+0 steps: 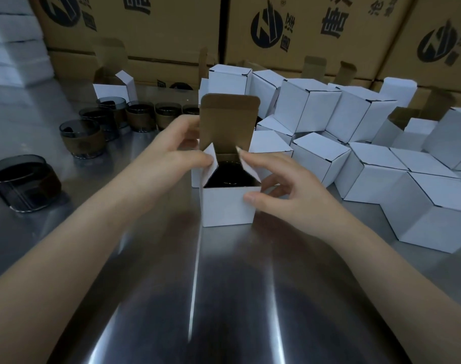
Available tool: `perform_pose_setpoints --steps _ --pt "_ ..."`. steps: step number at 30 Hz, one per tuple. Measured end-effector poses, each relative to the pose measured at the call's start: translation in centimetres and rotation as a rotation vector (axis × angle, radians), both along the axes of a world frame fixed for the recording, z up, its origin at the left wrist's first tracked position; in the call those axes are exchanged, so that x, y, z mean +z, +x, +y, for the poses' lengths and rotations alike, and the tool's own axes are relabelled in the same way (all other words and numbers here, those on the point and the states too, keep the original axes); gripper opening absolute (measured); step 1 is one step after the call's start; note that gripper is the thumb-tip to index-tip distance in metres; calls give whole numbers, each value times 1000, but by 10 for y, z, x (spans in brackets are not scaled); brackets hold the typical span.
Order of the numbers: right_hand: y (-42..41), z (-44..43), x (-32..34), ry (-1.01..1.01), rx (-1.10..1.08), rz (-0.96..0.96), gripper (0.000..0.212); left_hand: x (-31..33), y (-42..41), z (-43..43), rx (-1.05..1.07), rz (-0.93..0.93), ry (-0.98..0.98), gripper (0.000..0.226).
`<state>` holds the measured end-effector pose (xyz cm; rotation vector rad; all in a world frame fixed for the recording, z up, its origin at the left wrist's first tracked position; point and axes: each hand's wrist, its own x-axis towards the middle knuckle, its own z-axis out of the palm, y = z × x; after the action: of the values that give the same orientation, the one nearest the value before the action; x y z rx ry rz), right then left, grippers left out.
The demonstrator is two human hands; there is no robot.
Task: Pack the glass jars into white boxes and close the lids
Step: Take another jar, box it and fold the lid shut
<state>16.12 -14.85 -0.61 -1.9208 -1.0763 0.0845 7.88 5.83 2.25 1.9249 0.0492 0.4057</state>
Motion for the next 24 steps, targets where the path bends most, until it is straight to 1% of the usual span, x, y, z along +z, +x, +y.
perform_pose_setpoints --steps 2,3,8,12,14,15,17,19,20,21,22,24 --pt "-1 1 1 -24 0 13 49 -1 0 1 -8 -56 26 48" --pt "-1 2 1 -36 -5 16 46 -2 1 1 -14 -74 43 47" --pt "-5 5 4 -55 -31 43 36 -9 3 -4 -20 -99 79 54" --pt "-6 4 7 -39 -11 -12 30 -7 2 -9 -1 -166 164 57" --pt "-8 5 7 18 6 -29 24 -6 0 -10 -5 -202 215 53" --pt "-9 5 7 61 6 -17 20 -6 -1 -10 -10 -214 235 46" --pt "-10 4 7 169 3 77 17 -7 -4 -11 -16 -213 248 31" --pt "-9 3 8 277 7 201 29 -7 -5 -9 -37 -179 266 23" --pt "-9 2 9 307 8 230 33 -6 -6 -7 -65 -147 280 21" --pt "-9 2 9 320 6 227 34 -6 -6 -3 -106 -104 289 22" --pt "-9 2 9 318 1 207 33 -4 -7 0 -154 -50 290 28" --pt "-8 3 9 295 -13 170 25 -2 -9 5 -226 22 264 48"
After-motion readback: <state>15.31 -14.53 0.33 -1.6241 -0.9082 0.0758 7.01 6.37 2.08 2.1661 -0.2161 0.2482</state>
